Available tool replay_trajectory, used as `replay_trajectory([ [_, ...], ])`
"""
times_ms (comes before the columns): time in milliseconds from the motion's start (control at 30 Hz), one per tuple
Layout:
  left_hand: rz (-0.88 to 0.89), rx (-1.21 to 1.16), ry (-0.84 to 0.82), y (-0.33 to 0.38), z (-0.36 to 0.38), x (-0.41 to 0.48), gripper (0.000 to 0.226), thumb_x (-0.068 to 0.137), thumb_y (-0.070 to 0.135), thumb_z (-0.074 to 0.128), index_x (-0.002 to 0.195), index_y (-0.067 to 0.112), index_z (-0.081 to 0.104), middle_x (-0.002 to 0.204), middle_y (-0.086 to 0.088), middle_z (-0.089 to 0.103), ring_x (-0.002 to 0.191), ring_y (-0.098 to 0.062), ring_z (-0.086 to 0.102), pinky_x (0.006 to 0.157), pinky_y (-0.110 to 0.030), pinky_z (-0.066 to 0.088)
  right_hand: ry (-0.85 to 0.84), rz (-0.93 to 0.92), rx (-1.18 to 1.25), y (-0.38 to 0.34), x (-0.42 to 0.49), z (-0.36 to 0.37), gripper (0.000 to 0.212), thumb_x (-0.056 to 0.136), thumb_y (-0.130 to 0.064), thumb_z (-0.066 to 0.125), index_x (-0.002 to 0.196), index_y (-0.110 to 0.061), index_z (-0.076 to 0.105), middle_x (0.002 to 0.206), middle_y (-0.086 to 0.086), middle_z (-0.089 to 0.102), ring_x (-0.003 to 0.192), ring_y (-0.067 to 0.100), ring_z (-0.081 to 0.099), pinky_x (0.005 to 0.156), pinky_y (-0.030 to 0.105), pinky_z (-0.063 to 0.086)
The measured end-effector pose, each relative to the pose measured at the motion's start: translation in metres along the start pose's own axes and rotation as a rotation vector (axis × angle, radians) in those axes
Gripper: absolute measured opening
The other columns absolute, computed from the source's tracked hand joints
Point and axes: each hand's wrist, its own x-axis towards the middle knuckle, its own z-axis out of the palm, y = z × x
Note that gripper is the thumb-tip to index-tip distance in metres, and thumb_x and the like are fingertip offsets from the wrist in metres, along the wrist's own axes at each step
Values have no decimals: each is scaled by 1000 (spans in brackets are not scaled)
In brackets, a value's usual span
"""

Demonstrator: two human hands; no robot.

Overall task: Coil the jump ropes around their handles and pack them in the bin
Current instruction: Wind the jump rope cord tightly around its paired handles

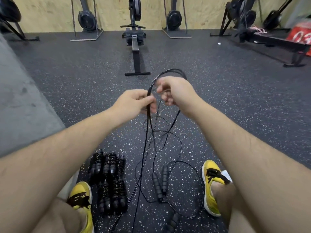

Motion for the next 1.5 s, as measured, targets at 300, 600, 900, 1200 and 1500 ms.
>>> replay_trajectory([
  [300, 111, -165, 133, 33, -10, 8, 19, 103, 17, 56, 93, 5, 67, 82, -4, 64, 75, -15, 67, 63, -22, 55, -292, 36, -421, 46, -26, 23, 14, 94, -27, 69, 101, -15, 71, 82, 1, 68, 64, 10, 58, 66, 31, 53],
  [600, -58, -238, -179, 9, -16, -14, 26, 96, 14, 38, 94, 8, 63, 89, -12, 68, 89, -27, 66, 92, -43, 47, -50, -217, -173, 16, -5, 27, 25, 95, -16, 66, 76, -1, 63, 58, 11, 65, 44, 20, 57, 48, 29, 49],
  [900, -59, 13, -78, 5, -3, -9, 12, 99, 2, 58, 105, -1, 68, 92, -14, 76, 87, -26, 76, 85, -41, 61, 56, -99, 33, 9, -1, 11, 18, 97, -2, 50, 103, 5, 65, 87, 11, 68, 62, 18, 61, 48, 26, 48],
  [1200, 135, -171, 146, 45, -2, 5, 9, 99, 3, 60, 100, 4, 69, 83, -14, 72, 78, -25, 74, 78, -38, 62, -206, -4, -527, 39, -24, 8, 21, 95, -27, 67, 93, -7, 70, 76, 1, 71, 50, 5, 55, 52, 19, 47],
  [1500, -8, -111, -183, 16, 1, -2, 26, 102, 17, 54, 123, 5, 65, 117, -15, 73, 111, -32, 68, 103, -51, 50, 158, -329, -432, 12, -8, 2, 20, 96, -20, 61, 78, -14, 63, 63, 2, 66, 53, 16, 63, 58, 33, 54],
])
